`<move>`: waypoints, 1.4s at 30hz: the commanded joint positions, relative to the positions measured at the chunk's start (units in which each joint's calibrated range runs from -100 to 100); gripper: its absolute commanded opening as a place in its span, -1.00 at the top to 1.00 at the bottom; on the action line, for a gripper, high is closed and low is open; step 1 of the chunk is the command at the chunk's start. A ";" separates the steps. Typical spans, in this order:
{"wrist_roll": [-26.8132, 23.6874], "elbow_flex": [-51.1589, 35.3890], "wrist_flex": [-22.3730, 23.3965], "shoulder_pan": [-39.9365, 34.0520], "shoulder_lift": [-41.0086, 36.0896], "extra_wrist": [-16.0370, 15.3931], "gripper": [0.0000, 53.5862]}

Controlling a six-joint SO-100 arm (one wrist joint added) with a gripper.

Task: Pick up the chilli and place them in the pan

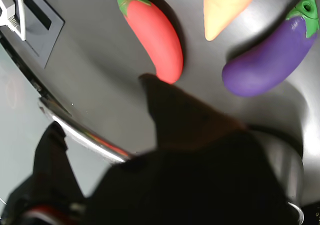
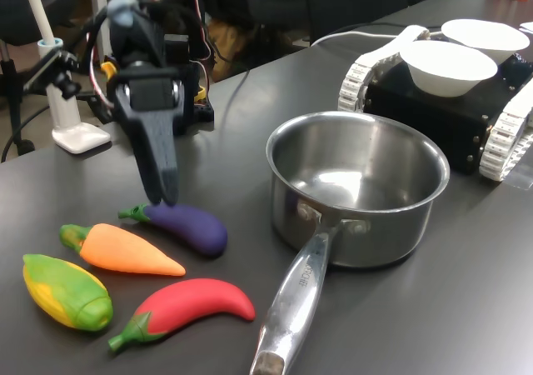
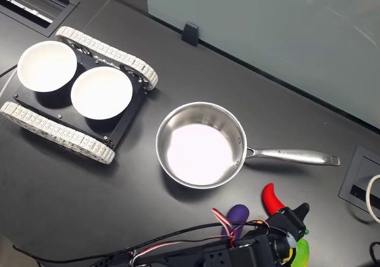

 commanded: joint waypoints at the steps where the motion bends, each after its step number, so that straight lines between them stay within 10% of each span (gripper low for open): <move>1: -0.34 -6.79 0.55 0.15 1.07 -0.80 -0.11; 42: 1.32 -20.51 -2.35 -2.03 29.16 -0.72 -0.10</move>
